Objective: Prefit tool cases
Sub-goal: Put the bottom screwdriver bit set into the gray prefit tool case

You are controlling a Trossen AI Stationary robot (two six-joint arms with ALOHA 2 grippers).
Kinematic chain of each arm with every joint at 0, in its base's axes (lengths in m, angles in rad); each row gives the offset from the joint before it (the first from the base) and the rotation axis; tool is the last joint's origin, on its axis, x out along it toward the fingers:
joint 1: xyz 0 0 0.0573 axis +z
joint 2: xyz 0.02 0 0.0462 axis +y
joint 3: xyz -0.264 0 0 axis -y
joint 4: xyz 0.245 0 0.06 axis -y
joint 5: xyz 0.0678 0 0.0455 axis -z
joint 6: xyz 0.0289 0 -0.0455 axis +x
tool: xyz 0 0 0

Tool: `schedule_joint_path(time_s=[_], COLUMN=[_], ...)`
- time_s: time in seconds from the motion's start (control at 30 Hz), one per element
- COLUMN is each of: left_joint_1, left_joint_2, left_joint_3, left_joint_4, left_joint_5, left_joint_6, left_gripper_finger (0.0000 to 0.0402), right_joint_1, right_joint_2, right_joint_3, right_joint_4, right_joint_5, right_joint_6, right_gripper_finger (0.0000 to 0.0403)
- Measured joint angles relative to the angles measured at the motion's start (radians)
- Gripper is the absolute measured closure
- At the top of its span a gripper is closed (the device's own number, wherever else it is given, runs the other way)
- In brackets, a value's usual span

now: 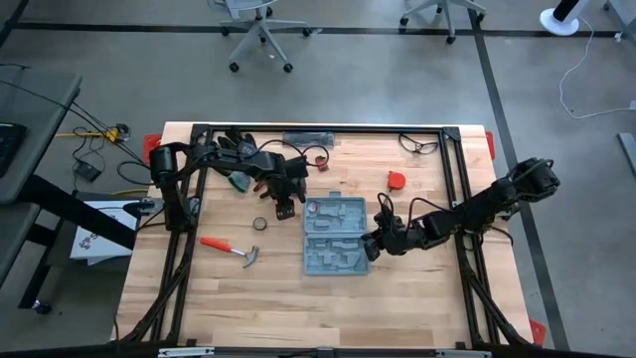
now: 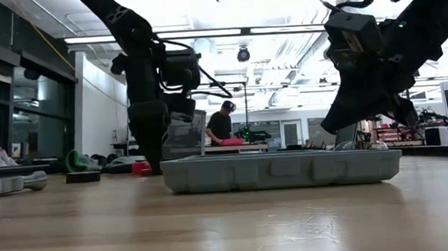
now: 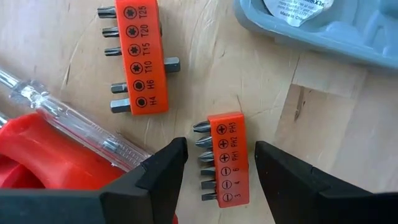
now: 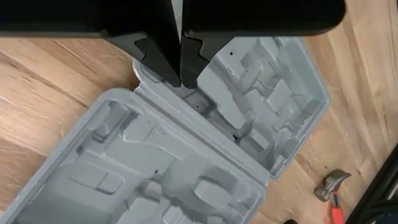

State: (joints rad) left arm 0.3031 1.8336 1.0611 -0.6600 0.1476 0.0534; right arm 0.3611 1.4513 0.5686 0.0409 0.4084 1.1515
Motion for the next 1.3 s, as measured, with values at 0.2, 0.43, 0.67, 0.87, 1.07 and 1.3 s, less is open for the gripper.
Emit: schedule_joint_path(time_s=[0.2,0.43,0.67,0.87,1.07,1.3], left_joint_1=[-0.003,-0.013,-0.075,-0.084,-0.082,-0.131], left_joint_2=[0.000,0.026,0.044,0.044,0.025,-0.075], left_joint_3=[-0.001,-0.001,0.003,0.003,-0.001,-0.010], left_joint_4=[0.000,-0.006,-0.016,-0.019,-0.028,-0.013], left_joint_5=[-0.051,-0.004,-0.125,-0.118,-0.081,0.007], left_joint_6=[-0.026,-0.027,-0.047,-0.083,-0.103,-0.205], left_gripper_finger=[0.0210,0.0203,0.0260,0.0327,0.0327,0.0327], right_joint_1=[0.000,0.000,0.000,0.000,0.000,0.000], right_joint_2=[0.000,0.000,0.000,0.000,0.000,0.000], right_joint_3=[0.000,0.000,0.000,0.000,0.000,0.000], right_joint_4=[-0.001,-0.015,-0.019,-0.019,-0.019,-0.019], right_joint_5=[0.000,0.000,0.000,0.000,-0.003,-0.031], right_joint_6=[-0.005,-0.005,-0.005,-0.005,-0.004,-0.006], right_gripper_finger=[0.0402,0.0402,0.0402,0.0402,0.0402,0.0402])
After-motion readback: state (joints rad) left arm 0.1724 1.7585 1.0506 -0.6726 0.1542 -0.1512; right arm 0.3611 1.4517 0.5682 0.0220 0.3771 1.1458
